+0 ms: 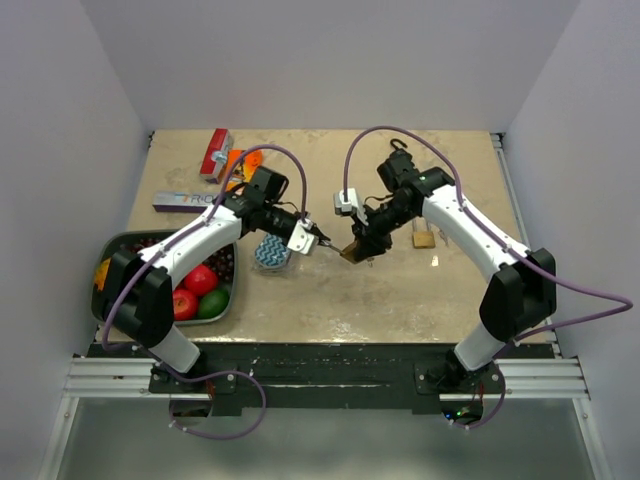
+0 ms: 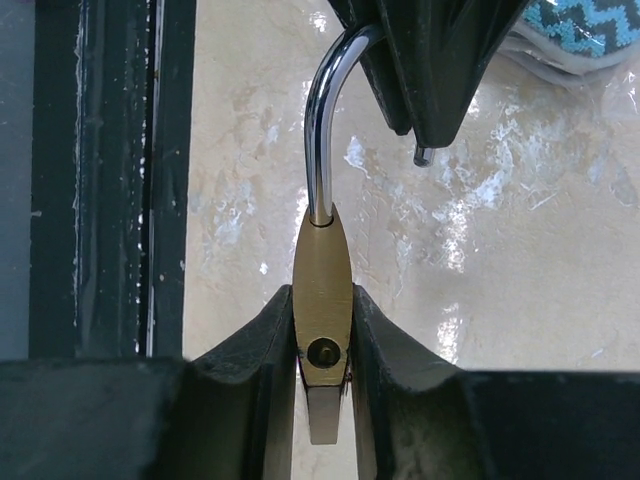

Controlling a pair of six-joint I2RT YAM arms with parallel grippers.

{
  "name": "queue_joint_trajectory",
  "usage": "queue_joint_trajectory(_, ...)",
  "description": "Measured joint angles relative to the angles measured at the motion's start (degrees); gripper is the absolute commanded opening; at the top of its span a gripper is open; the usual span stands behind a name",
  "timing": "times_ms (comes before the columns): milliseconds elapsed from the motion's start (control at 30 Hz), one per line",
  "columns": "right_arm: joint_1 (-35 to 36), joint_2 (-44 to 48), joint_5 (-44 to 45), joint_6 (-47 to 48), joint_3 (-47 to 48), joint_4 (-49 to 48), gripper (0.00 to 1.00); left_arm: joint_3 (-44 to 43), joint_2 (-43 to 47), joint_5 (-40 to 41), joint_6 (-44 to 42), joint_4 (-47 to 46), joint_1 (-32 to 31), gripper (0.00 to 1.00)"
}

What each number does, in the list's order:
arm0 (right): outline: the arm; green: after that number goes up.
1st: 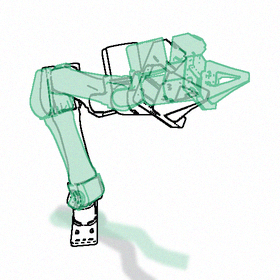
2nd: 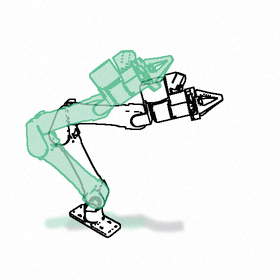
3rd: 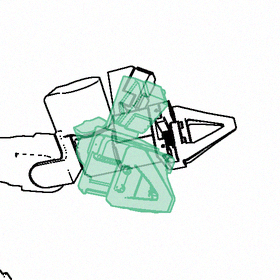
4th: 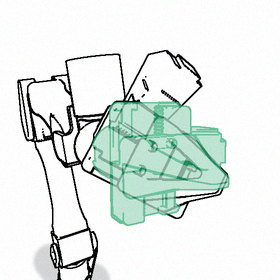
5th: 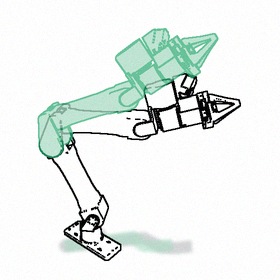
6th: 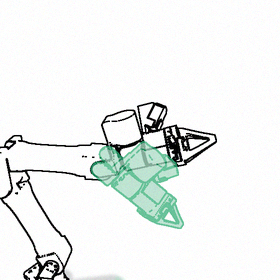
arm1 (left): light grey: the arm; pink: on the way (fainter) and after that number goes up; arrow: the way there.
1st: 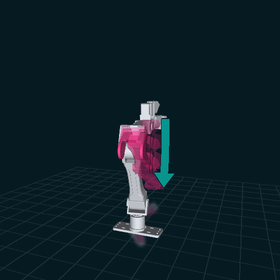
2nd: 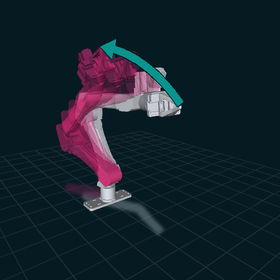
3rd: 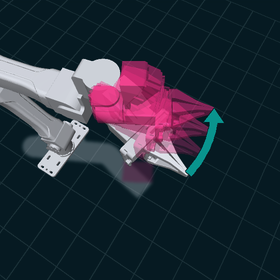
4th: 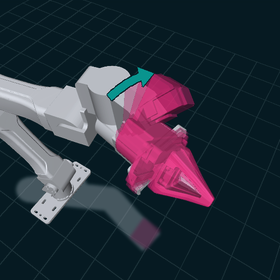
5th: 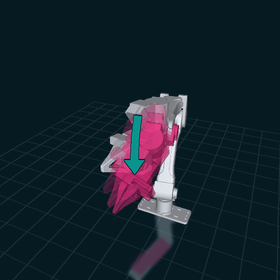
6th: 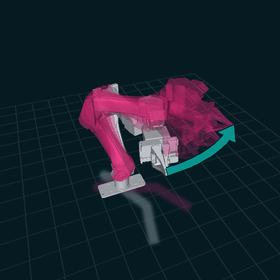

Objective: Lock with the key
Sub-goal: Lock the lock.

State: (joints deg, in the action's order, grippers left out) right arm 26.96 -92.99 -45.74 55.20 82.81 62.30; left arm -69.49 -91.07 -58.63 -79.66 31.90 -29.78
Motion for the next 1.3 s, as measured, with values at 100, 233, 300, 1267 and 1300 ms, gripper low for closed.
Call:
queue_joint_trajectory(100,-0.1,-0.1,-0.6,-1.7,0.8,0.1,0.79,0.5,0.1,0.0,3.3,-1.7,0.0,0.0)
queue_joint_trajectory(233,-1.5,0.0,-2.6,-6.1,1.9,-3.2,0.99,1.6,0.1,-0.1,10.7,-4.5,0.4,0.0)
queue_joint_trajectory(300,-3.5,0.0,-3.6,-8.8,1.9,-6.1,0.99,2.1,0.1,-0.8,16.2,-7.0,1.2,0.0)
queue_joint_trajectory(1267,-13.3,16.3,-9.4,-14.1,-13.2,-32.0,0.98,5.7,3.2,-6.1,73.7,-49.4,5.6,0.0)
queue_joint_trajectory(1300,-13.0,16.0,-9.4,-14.0,-13.2,-32.0,0.97,5.7,3.2,-6.1,74.2,-49.7,5.3,0.0)
